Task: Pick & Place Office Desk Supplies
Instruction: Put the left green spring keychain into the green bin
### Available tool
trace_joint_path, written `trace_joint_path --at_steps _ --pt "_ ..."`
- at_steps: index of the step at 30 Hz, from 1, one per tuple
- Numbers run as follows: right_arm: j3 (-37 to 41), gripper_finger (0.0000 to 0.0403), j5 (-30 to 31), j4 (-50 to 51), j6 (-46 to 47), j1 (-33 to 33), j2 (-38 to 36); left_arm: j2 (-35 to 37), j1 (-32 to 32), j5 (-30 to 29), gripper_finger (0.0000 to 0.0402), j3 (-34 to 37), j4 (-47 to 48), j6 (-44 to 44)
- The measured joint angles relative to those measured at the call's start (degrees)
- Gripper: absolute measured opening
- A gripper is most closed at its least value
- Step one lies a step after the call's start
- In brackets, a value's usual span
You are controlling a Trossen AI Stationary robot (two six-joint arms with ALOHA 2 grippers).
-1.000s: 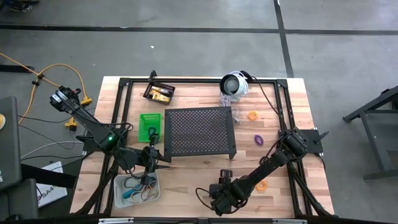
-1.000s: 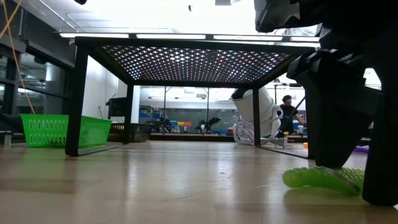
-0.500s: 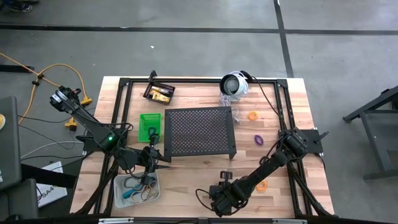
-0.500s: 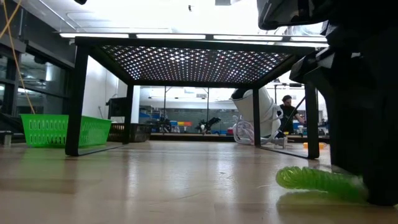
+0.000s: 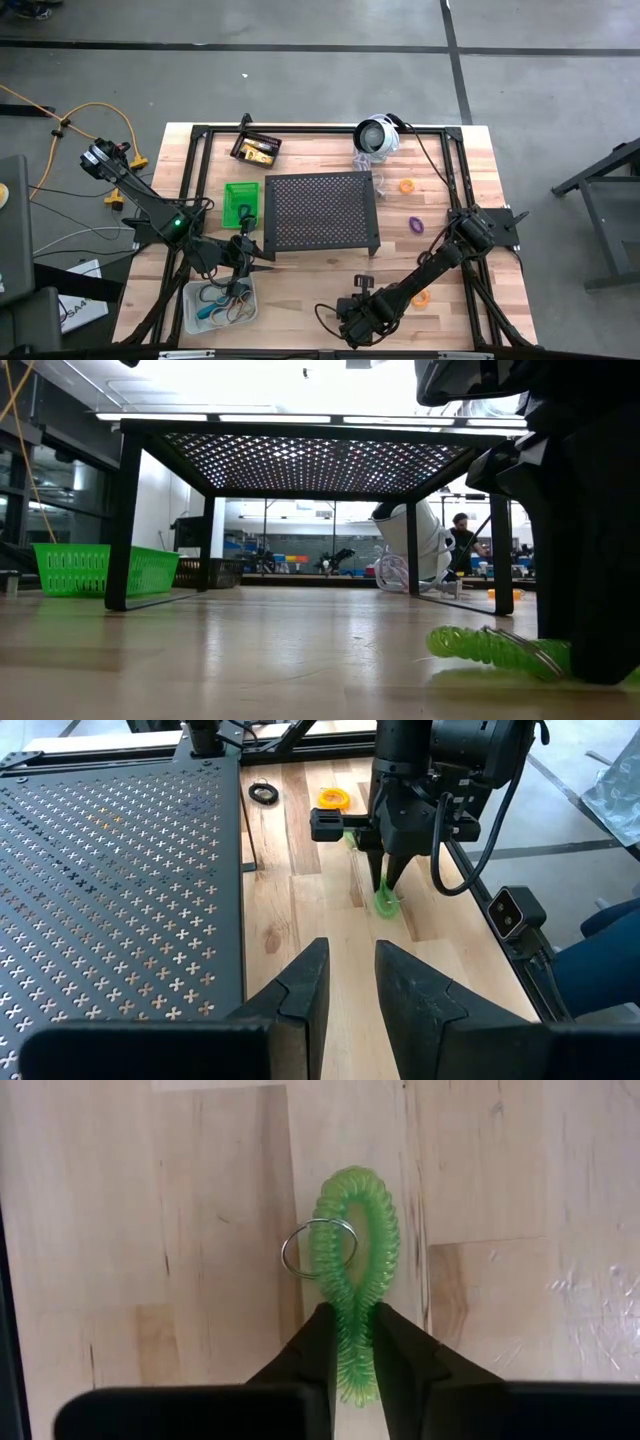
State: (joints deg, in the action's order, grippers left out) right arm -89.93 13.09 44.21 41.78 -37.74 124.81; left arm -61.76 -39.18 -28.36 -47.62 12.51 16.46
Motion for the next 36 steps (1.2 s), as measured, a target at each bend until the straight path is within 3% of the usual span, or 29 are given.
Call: trace_joint_path --at_steps 7,15,31,36 --pt "0.00 0.0034 -0.58 -0.07 -0.01 0.05 0.00 0.00 0.00 0.02 0.0080 0.00 -0.02 0.01" --pt "0.00 0.0064 -2.68 -0.43 -0.66 0.78 0.00 0.00 -0.02 0.01 0.0080 0.00 -0.02 0.00" --pt "0.11 0.0075 -13.28 -3.27 -4.00 3.89 -0.02 0.00 -0.01 0.00 0.0080 0.00 -0.02 0.01" --pt "0.11 0.0068 -13.54 -3.39 -4.09 4.17 -0.04 0.00 -0.02 0.01 0.0080 0.00 -0.02 0.01"
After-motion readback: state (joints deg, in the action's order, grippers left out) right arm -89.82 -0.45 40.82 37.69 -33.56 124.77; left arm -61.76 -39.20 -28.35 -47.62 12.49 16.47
